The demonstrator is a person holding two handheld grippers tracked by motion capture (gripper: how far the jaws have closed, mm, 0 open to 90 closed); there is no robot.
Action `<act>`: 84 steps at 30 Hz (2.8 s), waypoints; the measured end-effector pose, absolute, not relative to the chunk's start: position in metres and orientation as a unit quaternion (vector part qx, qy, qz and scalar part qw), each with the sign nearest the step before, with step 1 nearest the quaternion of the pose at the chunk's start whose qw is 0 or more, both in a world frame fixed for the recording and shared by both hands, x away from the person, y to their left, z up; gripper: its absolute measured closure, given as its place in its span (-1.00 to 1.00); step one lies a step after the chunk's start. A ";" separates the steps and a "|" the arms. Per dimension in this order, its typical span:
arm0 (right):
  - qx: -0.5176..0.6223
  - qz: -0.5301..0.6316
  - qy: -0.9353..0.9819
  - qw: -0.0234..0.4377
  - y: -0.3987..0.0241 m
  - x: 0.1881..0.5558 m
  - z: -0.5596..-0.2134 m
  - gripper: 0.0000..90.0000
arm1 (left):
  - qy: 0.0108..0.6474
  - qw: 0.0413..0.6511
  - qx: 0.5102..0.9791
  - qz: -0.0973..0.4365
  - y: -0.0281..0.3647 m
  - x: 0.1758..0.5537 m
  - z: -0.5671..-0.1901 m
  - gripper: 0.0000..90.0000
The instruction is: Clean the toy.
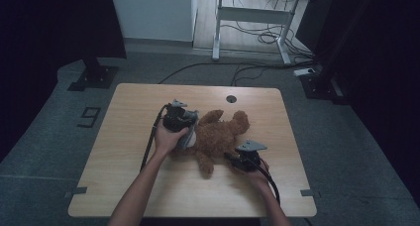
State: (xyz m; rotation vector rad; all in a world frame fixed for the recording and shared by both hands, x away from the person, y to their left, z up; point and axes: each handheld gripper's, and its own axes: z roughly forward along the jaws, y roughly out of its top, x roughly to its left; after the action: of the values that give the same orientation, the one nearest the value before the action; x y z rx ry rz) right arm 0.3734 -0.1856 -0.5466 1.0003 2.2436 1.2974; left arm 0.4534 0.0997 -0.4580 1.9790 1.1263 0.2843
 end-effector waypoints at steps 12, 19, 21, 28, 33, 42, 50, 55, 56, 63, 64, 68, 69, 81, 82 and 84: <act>0.363 0.454 0.792 0.189 -0.186 0.359 -0.539 -0.13 | 0.442 0.470 0.754 0.127 0.113 0.414 -0.481 0.76; 0.405 0.510 0.733 0.197 -0.219 0.353 -0.512 -0.47 | 0.423 0.482 0.750 0.162 0.109 0.387 -0.486 0.76; 0.415 0.519 0.719 0.204 -0.224 0.356 -0.503 -0.53 | 0.418 0.481 0.752 0.169 0.108 0.380 -0.487 0.76; 0.429 0.523 0.707 0.205 -0.220 0.379 -0.482 -0.58 | 0.413 0.491 0.746 0.178 0.109 0.371 -0.491 0.76; 0.446 0.527 0.700 0.184 -0.214 0.391 -0.480 -0.18 | 0.414 0.496 0.742 0.181 0.110 0.367 -0.492 0.76; 0.446 0.527 0.697 0.194 -0.218 0.363 -0.502 0.53 | 0.410 0.499 0.742 0.183 0.107 0.357 -0.494 0.76; 0.426 0.521 0.715 0.189 -0.227 0.357 -0.512 0.65 | 0.415 0.504 0.738 0.171 0.108 0.350 -0.490 0.76; 0.411 0.519 0.722 0.199 -0.230 0.354 -0.513 0.66 | 0.416 0.500 0.743 0.160 0.109 0.351 -0.476 0.76; 0.410 0.520 0.722 0.198 -0.230 0.353 -0.513 0.66 | 0.416 0.500 0.744 0.157 0.109 0.351 -0.470 0.76; 0.400 0.522 0.724 0.208 -0.232 0.353 -0.515 0.68 | 0.399 0.526 0.736 0.149 0.099 0.356 -0.426 0.76; 0.400 0.522 0.724 0.208 -0.232 0.353 -0.515 0.68 | 0.392 0.536 0.734 0.139 0.092 0.357 -0.418 0.76; 0.402 0.521 0.724 0.208 -0.232 0.353 -0.514 0.68 | 0.368 0.537 0.748 0.128 0.055 0.360 -0.402 0.76; 0.402 0.521 0.724 0.209 -0.232 0.353 -0.514 0.68 | 0.361 0.533 0.755 0.127 0.043 0.362 -0.400 0.76; 0.401 0.521 0.723 0.211 -0.233 0.352 -0.513 0.70 | 0.354 0.440 0.819 0.102 -0.057 0.393 -0.443 0.75; 0.402 0.519 0.724 0.210 -0.233 0.353 -0.515 0.70 | 0.356 0.437 0.819 0.105 -0.057 0.394 -0.446 0.75; 0.406 0.524 0.721 0.201 -0.235 0.354 -0.518 0.70 | 0.365 0.419 0.822 0.127 -0.051 0.395 -0.452 0.76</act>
State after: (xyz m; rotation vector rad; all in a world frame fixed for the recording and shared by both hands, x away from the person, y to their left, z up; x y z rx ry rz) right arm 0.3542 -0.2350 -0.5181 1.1354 2.0136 1.4648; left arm 0.3947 -0.0514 -0.4515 2.0604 0.9156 0.3194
